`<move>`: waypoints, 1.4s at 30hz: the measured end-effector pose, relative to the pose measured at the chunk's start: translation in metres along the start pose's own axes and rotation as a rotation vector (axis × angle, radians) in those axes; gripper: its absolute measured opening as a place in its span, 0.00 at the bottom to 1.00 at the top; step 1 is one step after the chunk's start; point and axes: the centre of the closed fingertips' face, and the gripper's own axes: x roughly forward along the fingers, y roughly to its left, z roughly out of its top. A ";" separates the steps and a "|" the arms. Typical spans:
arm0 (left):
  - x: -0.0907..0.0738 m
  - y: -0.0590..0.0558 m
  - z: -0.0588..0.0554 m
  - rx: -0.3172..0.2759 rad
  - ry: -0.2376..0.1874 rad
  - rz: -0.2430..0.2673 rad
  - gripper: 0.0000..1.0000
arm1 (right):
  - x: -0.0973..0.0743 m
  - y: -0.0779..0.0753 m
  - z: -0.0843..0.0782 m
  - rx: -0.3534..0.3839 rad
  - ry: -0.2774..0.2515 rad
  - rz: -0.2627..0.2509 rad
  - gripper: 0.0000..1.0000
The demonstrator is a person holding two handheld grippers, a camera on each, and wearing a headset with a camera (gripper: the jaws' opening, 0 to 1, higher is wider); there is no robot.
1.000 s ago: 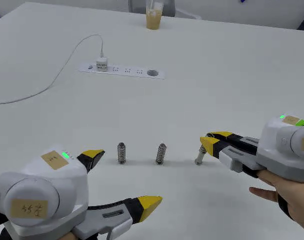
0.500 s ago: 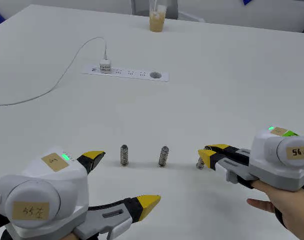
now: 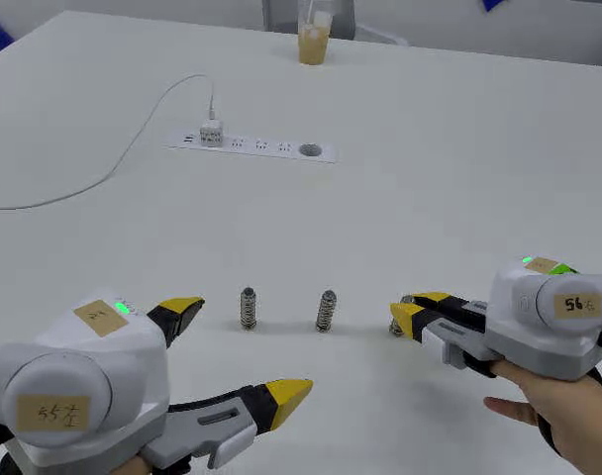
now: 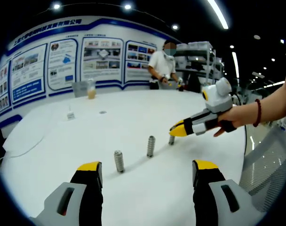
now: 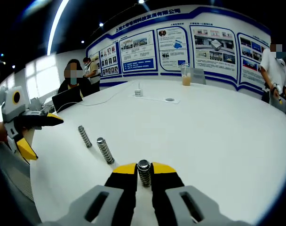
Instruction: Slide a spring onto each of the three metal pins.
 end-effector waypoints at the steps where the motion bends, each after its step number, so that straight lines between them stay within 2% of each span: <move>1: 0.000 0.000 0.001 -0.004 -0.004 -0.002 0.80 | 0.000 0.000 0.000 0.003 0.001 -0.001 0.12; 4: 0.000 0.000 0.003 -0.011 -0.019 -0.003 0.80 | 0.001 0.001 0.000 0.014 -0.004 -0.003 0.12; 7: 0.000 0.001 0.002 -0.005 -0.008 0.001 0.79 | 0.002 0.002 -0.001 0.016 0.002 -0.002 0.13; 14: -0.001 0.003 0.001 -0.004 0.000 0.007 0.79 | -0.001 0.008 0.000 0.025 0.007 0.009 0.23; 18: -0.001 0.006 0.002 -0.008 0.002 0.008 0.78 | -0.007 0.012 0.005 0.015 0.002 0.021 0.27; 24: -0.002 0.008 0.007 -0.005 0.002 0.010 0.78 | -0.019 0.014 0.011 0.008 -0.004 0.019 0.40; 29: -0.004 0.010 0.007 0.011 0.019 0.006 0.79 | -0.031 0.019 0.009 0.010 0.017 0.033 0.49; 37: -0.015 0.018 0.009 -0.010 0.012 0.016 0.83 | -0.050 0.026 0.009 0.010 0.028 0.042 0.60; 42: -0.020 0.021 0.008 -0.004 0.036 0.025 0.84 | -0.059 0.034 0.012 0.029 0.017 0.061 0.65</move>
